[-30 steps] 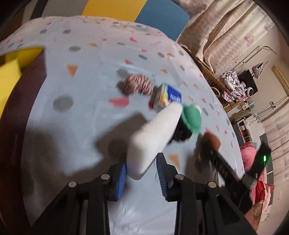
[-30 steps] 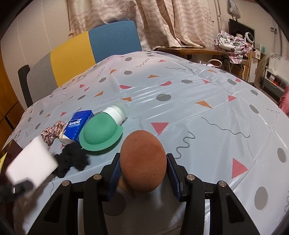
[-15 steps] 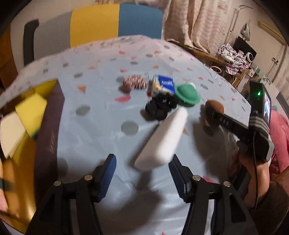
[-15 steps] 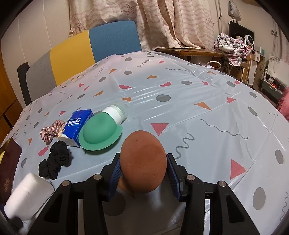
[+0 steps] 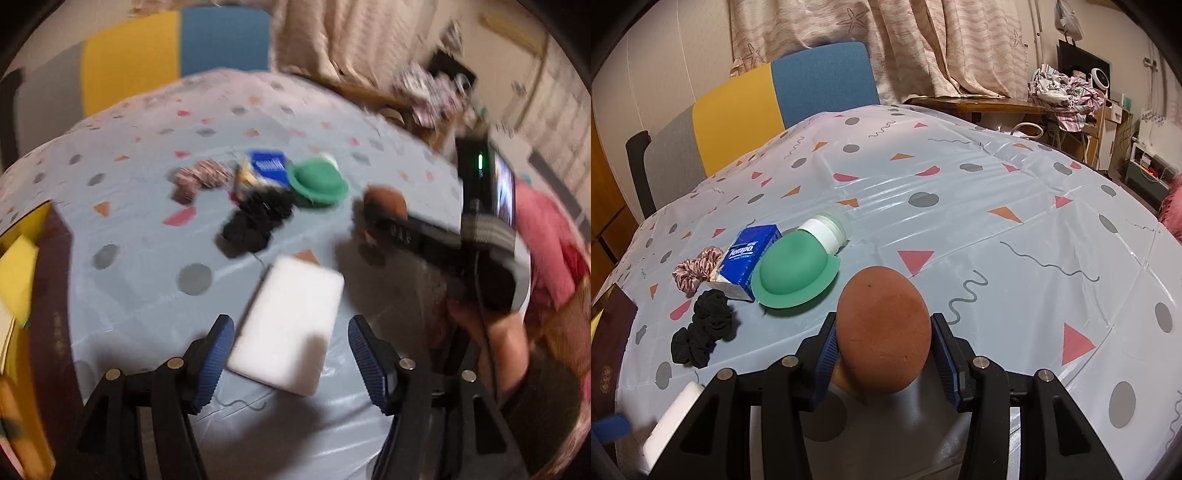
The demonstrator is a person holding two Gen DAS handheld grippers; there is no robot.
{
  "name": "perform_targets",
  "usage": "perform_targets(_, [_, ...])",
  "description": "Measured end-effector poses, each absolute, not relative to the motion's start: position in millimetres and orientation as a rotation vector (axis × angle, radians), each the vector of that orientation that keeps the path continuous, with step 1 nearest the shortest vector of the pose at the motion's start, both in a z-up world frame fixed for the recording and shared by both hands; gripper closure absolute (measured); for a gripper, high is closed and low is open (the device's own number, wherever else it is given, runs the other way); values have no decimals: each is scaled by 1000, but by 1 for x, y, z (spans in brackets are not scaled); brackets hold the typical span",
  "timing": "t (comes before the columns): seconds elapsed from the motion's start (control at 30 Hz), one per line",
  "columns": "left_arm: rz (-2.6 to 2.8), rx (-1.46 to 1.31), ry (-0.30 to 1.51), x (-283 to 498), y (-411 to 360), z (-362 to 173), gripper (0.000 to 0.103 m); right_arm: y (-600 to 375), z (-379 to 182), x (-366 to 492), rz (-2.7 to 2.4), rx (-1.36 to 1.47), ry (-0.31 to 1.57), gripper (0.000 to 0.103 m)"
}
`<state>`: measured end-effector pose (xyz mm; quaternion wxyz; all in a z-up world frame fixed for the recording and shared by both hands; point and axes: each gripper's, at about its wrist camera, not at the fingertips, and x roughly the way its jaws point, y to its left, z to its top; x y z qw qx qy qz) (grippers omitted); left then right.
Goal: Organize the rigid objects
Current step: 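Carry the white block into the gold tin and open the left gripper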
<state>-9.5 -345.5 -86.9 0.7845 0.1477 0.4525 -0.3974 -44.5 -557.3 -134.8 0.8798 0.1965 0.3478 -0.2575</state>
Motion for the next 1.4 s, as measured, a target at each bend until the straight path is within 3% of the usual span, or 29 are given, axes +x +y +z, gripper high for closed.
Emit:
perform_targets(0.1, [-874, 406, 996, -12, -359, -98, 38, -557, -134, -45, -538, 409, 722, 54])
perform_targets(0.2, [-835, 475, 968, -11, -369, -106, 31, -557, -135, -44, -538, 410, 724, 54])
perform_targets(0.4, [-839, 440, 1007, -1, -371, -118, 33, -558, -136, -43, -541, 404, 727, 54])
perform_targets(0.47, [-841, 371, 1014, 4, -362, -116, 51, -558, -136, -43, -540, 401, 730, 54])
perform_targets(0.5, [-839, 344, 1021, 7, -358, -115, 69, -558, -136, -43, -540, 398, 732, 54])
perform_targets(0.53, [-840, 319, 1034, 10, -355, -114, 77, -558, -136, -43, -541, 395, 733, 54])
perform_targets(0.63, [-838, 260, 1024, 15, -345, -107, 83, -556, -136, -42, -544, 386, 736, 54])
perform_targets(0.93, [-858, 143, 978, 3, -315, -82, 86, -554, -136, -40, -538, 371, 751, 54])
perform_targets(1.13, [-860, 65, 965, -1, -282, -66, 86, -549, -134, -38, -537, 345, 749, 60])
perform_targets(1.4, [-805, -55, 842, -4, -220, -31, 86, -549, -127, -47, -527, 364, 691, 60])
